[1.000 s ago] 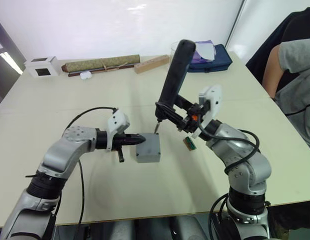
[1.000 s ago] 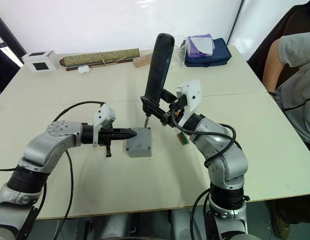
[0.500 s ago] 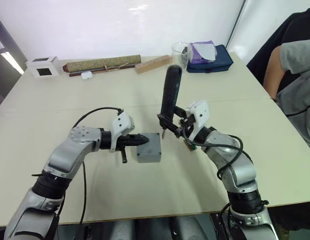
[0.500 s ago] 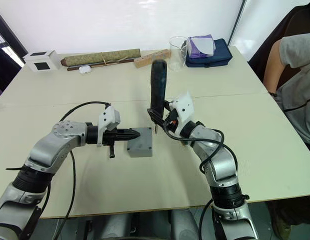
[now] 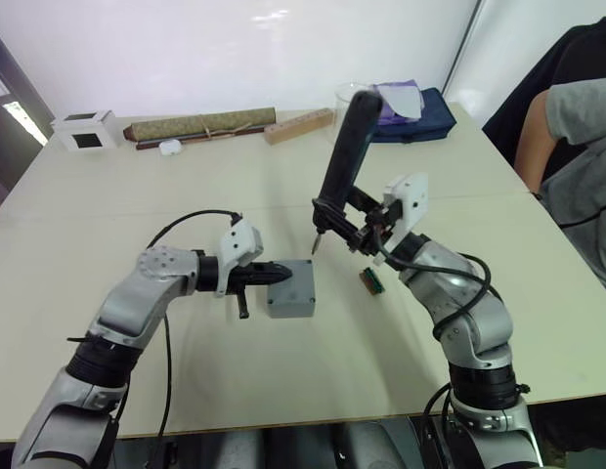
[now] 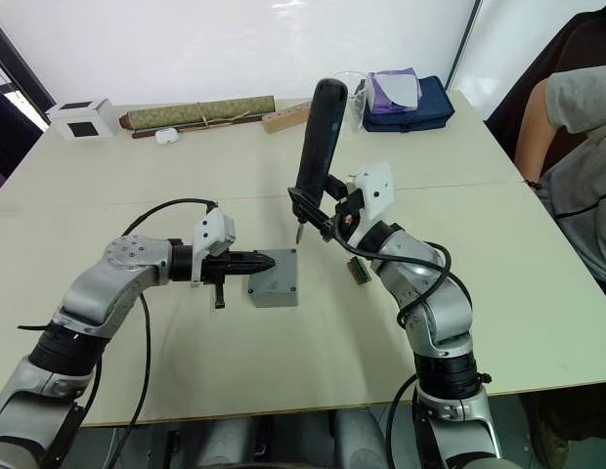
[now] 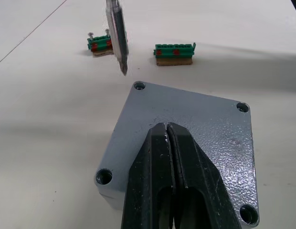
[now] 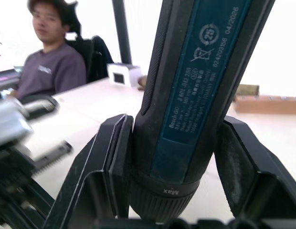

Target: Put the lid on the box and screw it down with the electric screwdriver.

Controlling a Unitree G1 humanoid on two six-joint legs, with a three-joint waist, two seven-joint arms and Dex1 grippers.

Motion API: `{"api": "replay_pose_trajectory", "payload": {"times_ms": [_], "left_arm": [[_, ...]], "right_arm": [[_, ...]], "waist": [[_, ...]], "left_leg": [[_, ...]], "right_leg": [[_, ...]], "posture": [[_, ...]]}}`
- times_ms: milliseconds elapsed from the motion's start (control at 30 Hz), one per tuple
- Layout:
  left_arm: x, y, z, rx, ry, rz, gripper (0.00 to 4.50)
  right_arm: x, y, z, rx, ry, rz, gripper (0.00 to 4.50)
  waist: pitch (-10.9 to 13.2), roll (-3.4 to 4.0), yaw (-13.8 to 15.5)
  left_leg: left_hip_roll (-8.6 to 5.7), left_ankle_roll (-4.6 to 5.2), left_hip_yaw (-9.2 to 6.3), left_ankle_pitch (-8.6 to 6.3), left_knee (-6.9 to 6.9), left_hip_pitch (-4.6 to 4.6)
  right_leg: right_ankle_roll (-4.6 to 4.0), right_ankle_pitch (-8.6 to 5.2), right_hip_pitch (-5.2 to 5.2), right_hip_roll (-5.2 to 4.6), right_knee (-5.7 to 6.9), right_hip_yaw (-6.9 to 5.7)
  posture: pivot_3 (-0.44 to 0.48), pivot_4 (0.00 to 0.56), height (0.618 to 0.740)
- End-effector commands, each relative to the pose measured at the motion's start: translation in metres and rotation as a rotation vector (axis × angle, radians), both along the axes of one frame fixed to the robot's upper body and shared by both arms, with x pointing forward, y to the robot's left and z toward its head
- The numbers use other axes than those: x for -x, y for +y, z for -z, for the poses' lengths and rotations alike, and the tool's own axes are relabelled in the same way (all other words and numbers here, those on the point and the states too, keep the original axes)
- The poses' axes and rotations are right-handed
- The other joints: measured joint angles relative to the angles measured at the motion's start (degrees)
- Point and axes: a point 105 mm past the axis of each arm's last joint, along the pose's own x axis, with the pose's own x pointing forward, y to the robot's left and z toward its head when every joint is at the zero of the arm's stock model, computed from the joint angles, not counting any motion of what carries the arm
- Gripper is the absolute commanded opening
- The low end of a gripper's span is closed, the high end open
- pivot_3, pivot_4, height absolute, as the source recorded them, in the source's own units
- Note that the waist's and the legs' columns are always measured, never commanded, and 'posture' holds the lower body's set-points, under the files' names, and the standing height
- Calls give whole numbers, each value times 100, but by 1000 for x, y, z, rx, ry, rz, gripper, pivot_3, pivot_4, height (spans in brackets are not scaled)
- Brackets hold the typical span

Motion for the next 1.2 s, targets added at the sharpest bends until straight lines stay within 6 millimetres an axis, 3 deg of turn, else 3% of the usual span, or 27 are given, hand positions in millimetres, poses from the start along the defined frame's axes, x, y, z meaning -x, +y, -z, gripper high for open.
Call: {"api": "replay_pose_trajectory", "payload": {"times_ms": [33,700,1000,1200], "left_arm": [[0,2,13,-39,35,-9,0],[0,5,15,-44,36,-8,0],[2,5,19,-62,48,-5,0],[3,6,22,-70,56,-5,0]], "right_arm": [[15,4,-23,-28,-82,-49,2154],[12,13,4,110,-88,-50,2154],[13,31,49,272,52,-80,2154],[9,31,59,310,79,-56,2154]], "waist": [[0,0,-1],[-1,0,-4],[-29,-14,-9],[-73,-29,-12]], "left_leg": [[0,0,0,0,0,1],[0,0,1,0,0,6],[2,1,3,-1,-11,58],[12,3,2,-2,-32,123]], "right_leg": [[0,0,1,0,0,0],[0,0,5,1,0,1],[-5,-5,52,3,-4,2],[-24,-27,124,11,-38,0]], "posture": [[0,150,740],[0,150,740],[0,150,740],[0,150,740]]}}
